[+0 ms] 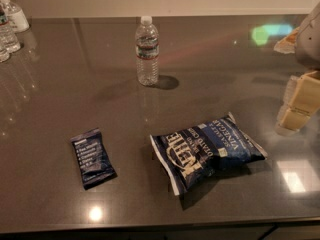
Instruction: Move water bottle near blue chip bag
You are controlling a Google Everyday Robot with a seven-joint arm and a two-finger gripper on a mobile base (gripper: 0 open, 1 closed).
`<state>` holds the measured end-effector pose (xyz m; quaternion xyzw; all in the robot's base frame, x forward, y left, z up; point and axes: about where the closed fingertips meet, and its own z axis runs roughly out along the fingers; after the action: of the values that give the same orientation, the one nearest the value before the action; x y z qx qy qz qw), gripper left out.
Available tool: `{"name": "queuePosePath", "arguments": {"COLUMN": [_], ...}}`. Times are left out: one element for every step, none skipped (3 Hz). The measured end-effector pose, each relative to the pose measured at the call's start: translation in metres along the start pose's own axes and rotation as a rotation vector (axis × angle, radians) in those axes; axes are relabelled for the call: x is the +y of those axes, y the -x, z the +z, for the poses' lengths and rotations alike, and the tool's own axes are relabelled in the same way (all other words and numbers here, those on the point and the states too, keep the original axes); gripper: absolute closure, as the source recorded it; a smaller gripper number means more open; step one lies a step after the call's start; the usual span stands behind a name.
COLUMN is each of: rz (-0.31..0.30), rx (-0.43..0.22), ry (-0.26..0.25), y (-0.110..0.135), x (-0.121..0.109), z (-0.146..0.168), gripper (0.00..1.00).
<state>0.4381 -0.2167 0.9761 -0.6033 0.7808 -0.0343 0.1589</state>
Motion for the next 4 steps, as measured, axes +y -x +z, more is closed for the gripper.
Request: {"name": "queuePosePath", "arguments": {"rz": [-0.002, -0.013, -0.024, 0.006], "rx": [-0.001, -0.032, -0.080, -0.161], "ry": [-0.003, -0.011, -0.014, -0.017], "y": [0.005, 0.016, 0.035, 0.059], "x": [-0.010, -0.030, -0.054, -0.078], "z": [0.004, 0.010, 0.025, 0.046], "gripper": [0.00, 0.00, 0.00, 0.00]}}
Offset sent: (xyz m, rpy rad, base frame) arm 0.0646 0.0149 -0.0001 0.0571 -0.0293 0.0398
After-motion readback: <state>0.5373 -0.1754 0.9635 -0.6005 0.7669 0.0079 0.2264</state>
